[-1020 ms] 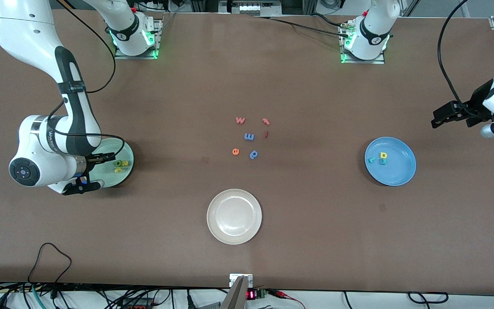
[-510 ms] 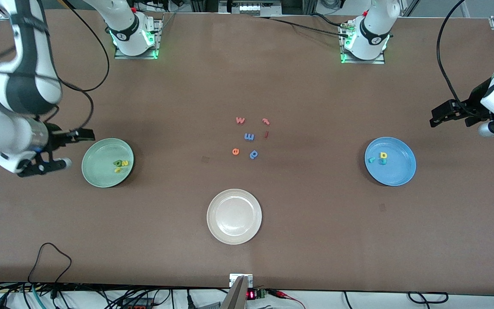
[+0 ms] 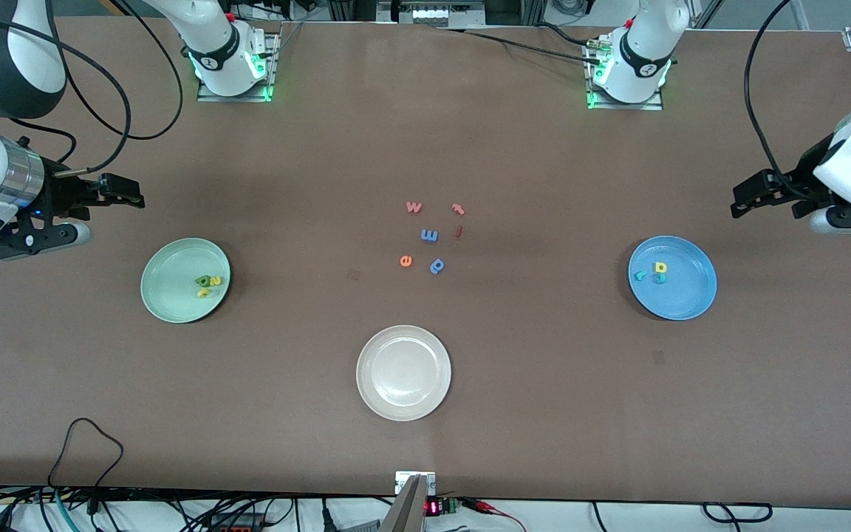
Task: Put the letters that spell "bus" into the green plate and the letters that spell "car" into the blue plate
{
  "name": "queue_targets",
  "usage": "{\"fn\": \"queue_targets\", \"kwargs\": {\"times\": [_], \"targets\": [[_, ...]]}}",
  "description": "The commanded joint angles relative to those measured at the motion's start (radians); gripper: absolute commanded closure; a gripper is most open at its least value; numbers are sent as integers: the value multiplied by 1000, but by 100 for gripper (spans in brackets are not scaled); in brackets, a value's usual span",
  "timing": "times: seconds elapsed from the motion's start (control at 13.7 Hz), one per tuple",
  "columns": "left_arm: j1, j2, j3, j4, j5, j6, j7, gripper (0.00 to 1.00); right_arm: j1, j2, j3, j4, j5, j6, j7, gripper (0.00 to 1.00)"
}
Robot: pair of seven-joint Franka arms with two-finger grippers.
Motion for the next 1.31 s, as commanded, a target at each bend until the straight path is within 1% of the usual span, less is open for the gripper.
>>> {"fn": "queue_targets", "kwargs": {"times": [0.0, 0.22, 0.29, 0.36, 0.44, 0.58, 0.66, 1.02, 1.24], "targets": [[-39, 3, 55, 20, -7, -18, 8, 0, 4, -6, 5, 10, -16, 13, 18, 0], [-40, -6, 63, 19, -7, -23, -3, 0, -15, -34, 12, 10, -24, 45, 36, 0], [-36, -8, 60, 19, -5, -29, -15, 0, -46, -60, 30, 1, -25, 64, 41, 0], [-33, -8, 52, 19, -4, -41, -20, 0, -92, -92, 91, -25, -31, 70, 50, 0], [-31, -8, 46, 15, -4, -49, -20, 0, -104, -115, 111, -48, -50, 87, 78, 0], [-33, -23, 36, 6, -4, -61, -21, 0, -103, -125, 122, -50, -59, 85, 177, 0], [-33, -28, 26, 0, -4, -66, -21, 0, -103, -128, 130, -50, -60, 81, 187, 0], [-25, -28, 26, 2, -4, -90, -9, 0, -115, -91, 127, -2, -59, 79, 164, 0], [-17, -29, 26, 5, -2, -98, -4, 0, -117, -83, 125, 0, -60, 79, 136, 0]]}}
